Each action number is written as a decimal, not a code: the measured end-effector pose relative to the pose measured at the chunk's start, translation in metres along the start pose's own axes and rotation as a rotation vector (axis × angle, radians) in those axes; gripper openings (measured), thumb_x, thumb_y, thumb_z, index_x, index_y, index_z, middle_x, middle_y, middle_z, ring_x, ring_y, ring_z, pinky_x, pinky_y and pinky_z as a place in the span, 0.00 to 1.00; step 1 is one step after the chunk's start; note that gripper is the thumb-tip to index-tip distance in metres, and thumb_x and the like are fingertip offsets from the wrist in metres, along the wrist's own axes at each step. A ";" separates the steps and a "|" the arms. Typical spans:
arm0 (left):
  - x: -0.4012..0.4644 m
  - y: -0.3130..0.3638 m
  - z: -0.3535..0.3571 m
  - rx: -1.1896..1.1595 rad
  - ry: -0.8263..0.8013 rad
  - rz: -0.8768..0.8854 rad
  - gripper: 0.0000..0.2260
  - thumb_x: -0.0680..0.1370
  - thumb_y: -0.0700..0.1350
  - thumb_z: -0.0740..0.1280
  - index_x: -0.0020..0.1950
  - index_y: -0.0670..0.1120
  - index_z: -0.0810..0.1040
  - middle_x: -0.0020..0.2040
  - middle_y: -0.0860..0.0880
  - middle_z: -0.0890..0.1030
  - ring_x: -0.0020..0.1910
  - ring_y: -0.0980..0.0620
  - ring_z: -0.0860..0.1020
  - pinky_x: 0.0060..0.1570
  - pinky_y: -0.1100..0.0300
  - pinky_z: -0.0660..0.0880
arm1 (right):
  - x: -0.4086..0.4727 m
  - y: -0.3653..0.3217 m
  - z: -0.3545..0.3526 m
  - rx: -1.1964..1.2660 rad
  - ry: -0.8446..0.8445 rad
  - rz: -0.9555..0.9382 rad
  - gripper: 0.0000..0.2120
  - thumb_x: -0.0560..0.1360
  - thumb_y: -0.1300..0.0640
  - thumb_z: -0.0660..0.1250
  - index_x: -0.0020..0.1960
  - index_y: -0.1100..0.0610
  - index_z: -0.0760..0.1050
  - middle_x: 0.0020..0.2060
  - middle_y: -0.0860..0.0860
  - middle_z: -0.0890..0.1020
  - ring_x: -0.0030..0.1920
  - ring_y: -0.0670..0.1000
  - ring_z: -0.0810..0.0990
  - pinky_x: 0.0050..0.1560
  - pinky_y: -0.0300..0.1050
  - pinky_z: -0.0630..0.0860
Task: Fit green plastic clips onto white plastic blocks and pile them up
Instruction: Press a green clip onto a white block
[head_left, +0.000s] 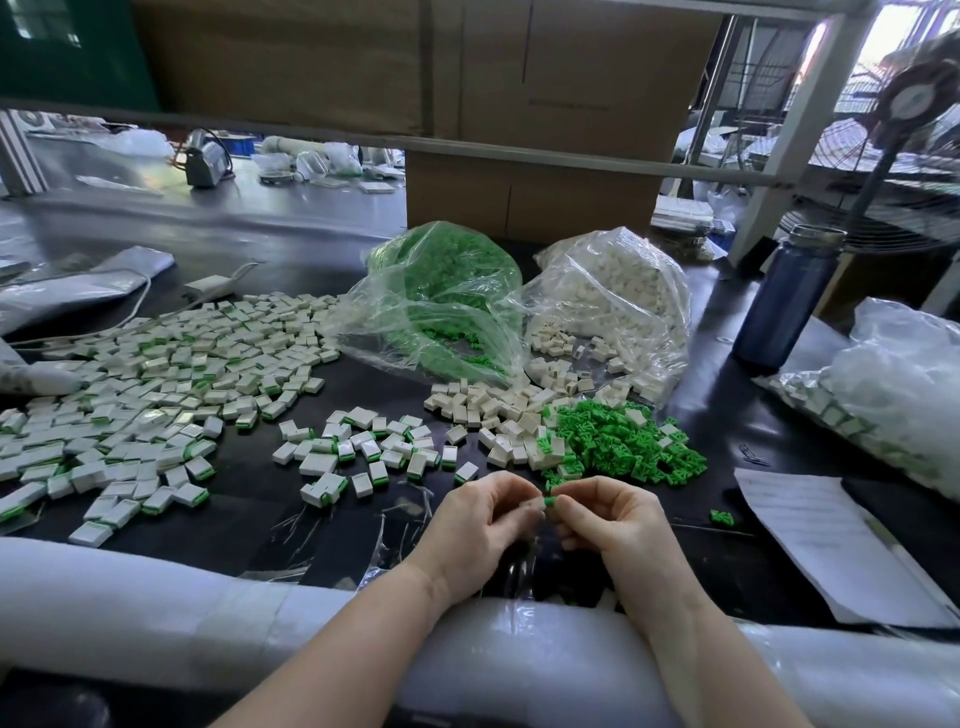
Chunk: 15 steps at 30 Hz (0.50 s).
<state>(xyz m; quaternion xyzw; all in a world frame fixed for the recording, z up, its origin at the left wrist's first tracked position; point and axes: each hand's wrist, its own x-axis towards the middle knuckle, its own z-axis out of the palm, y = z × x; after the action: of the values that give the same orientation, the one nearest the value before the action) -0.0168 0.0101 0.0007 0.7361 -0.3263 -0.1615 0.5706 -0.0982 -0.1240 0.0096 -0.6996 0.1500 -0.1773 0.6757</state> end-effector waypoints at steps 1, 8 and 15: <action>0.000 0.000 0.000 -0.017 0.011 -0.007 0.04 0.77 0.41 0.66 0.49 0.43 0.79 0.44 0.46 0.83 0.45 0.51 0.82 0.51 0.58 0.78 | 0.000 0.000 0.000 -0.016 -0.006 -0.006 0.03 0.72 0.68 0.69 0.41 0.63 0.80 0.29 0.53 0.82 0.29 0.46 0.78 0.31 0.36 0.76; 0.001 0.001 -0.002 -0.007 0.016 -0.024 0.04 0.76 0.42 0.67 0.44 0.49 0.81 0.37 0.54 0.82 0.36 0.62 0.78 0.42 0.68 0.75 | 0.001 0.001 0.005 -0.124 0.004 0.005 0.06 0.74 0.67 0.66 0.39 0.63 0.77 0.27 0.52 0.79 0.27 0.45 0.76 0.29 0.36 0.74; 0.000 0.001 -0.002 0.083 0.003 -0.021 0.05 0.76 0.42 0.68 0.47 0.43 0.83 0.36 0.55 0.81 0.36 0.62 0.77 0.43 0.68 0.75 | 0.000 0.001 0.007 -0.271 -0.027 0.014 0.09 0.74 0.66 0.66 0.35 0.60 0.75 0.25 0.49 0.76 0.26 0.43 0.72 0.29 0.37 0.71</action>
<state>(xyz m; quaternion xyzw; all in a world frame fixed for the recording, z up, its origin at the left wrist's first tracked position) -0.0156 0.0112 0.0019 0.7627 -0.3244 -0.1527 0.5382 -0.0949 -0.1183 0.0089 -0.7856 0.1685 -0.1411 0.5784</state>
